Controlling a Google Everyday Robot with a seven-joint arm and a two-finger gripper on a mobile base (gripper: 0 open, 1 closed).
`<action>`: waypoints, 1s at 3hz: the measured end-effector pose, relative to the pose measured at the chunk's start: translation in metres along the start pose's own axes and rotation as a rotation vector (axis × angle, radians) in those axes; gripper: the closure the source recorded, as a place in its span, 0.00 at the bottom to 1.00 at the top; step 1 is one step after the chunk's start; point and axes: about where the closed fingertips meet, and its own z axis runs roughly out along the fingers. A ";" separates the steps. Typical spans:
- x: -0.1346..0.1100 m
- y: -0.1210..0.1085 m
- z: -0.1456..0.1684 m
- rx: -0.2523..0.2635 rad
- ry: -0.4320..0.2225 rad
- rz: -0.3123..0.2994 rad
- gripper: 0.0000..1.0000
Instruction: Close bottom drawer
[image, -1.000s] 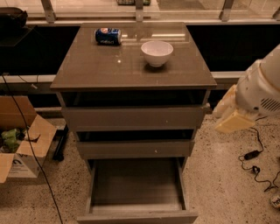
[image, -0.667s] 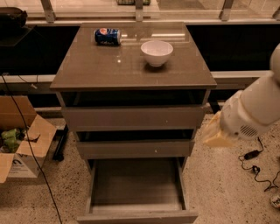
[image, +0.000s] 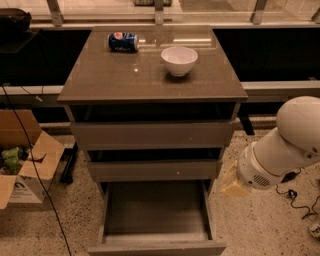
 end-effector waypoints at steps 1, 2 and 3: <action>0.000 0.000 0.000 0.000 0.000 0.000 1.00; 0.003 0.001 0.041 -0.034 0.050 0.014 1.00; 0.021 0.001 0.102 -0.103 0.058 0.050 1.00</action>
Offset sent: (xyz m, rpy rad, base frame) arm 0.0082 0.0219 -0.0632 -0.0728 0.0853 0.0001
